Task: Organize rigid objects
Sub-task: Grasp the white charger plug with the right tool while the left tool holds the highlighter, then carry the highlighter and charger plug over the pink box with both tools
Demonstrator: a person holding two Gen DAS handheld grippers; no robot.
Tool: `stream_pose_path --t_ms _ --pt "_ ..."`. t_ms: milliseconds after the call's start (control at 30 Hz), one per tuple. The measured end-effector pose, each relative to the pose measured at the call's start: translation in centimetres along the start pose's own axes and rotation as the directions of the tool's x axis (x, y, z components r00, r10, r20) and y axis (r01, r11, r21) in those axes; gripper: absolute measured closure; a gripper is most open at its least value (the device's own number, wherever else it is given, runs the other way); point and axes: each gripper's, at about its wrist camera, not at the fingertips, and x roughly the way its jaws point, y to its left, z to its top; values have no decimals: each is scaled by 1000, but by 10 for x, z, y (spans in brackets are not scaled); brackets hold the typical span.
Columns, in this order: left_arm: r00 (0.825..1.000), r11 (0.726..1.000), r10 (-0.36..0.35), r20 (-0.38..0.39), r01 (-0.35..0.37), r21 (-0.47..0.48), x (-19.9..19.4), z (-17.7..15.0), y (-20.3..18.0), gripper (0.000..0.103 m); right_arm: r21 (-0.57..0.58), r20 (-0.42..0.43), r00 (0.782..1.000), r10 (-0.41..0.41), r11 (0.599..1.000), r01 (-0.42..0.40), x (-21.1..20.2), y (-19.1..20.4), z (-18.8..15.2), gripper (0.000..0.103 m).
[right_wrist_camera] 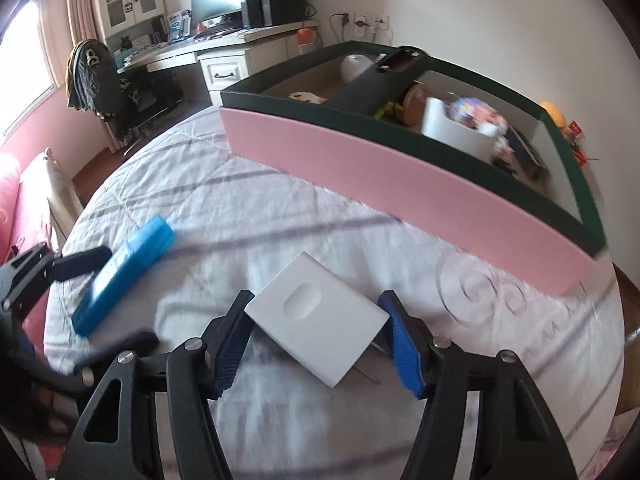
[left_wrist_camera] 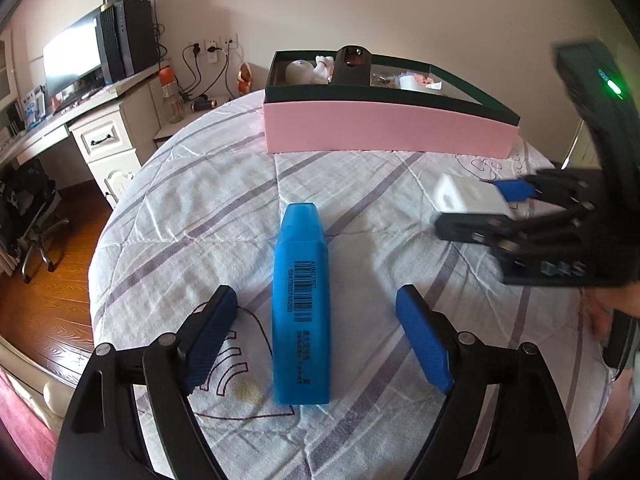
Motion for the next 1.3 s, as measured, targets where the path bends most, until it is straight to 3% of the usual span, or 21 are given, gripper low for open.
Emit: stream_pose_path --t_ms 100,267,333,400,1000,1300 --pt "1000 1000 4 1 -4 2 -1 -1 0 22 48 7 999 -33 998 33 -16 -10 -20 39" --pt "999 999 30 25 -30 -21 -5 -2 5 50 111 38 998 -52 993 48 -40 -23 -54 39" --pt "999 999 40 27 -39 -32 -7 -2 8 69 128 52 997 -60 990 52 -44 -25 -61 39" --pt "999 999 26 25 -25 -41 -8 -1 10 76 128 60 996 -69 990 61 -42 -23 -61 39" --pt "999 999 30 29 -31 14 -12 -5 -26 77 112 88 990 -108 989 98 -43 -18 -64 39" --pt "998 998 -26 63 22 59 -34 2 -36 77 174 113 992 -51 984 31 -52 -24 -66 39"
